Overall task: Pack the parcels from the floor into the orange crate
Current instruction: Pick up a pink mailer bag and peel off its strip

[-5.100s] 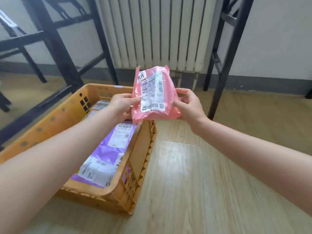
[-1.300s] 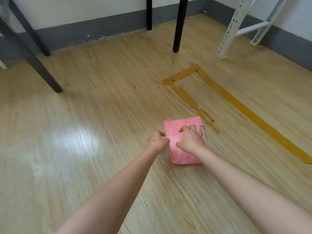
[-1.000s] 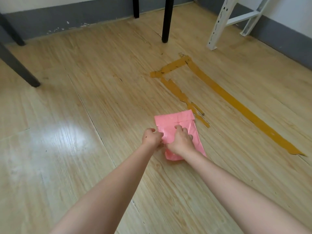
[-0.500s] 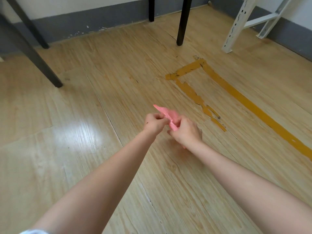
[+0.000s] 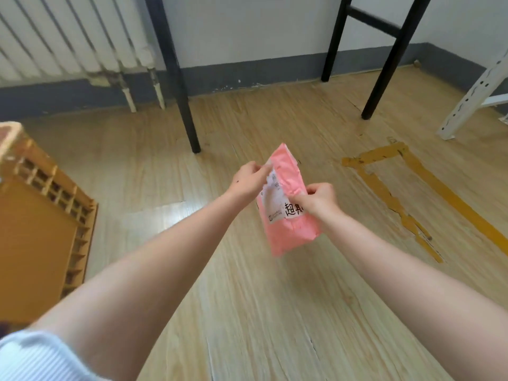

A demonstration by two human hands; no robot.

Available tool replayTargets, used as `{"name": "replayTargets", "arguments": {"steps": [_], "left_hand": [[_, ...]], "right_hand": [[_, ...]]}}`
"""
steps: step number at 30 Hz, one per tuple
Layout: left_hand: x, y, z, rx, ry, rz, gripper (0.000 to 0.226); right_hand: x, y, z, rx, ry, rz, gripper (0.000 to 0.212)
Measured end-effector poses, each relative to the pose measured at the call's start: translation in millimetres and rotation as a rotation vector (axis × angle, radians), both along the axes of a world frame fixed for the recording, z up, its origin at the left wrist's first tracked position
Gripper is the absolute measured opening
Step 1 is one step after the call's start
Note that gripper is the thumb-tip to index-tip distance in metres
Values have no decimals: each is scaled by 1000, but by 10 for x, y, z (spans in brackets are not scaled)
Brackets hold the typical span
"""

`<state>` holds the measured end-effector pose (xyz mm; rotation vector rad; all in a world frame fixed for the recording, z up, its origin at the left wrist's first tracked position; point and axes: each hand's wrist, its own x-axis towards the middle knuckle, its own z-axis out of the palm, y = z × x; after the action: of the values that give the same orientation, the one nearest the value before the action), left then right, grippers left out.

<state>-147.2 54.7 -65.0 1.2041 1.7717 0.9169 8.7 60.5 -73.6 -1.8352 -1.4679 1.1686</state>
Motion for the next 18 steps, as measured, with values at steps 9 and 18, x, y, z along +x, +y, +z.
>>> {"name": "replayTargets", "arguments": {"steps": [9, 18], "left_hand": [[-1523, -565, 706, -201, 53, 150, 44], [-2487, -1382, 1302, 133, -110, 423, 31]], "right_hand": [[-1097, -272, 804, -194, 532, 88, 23], [-2087, -633, 1358, 38, 523, 338, 36]]}}
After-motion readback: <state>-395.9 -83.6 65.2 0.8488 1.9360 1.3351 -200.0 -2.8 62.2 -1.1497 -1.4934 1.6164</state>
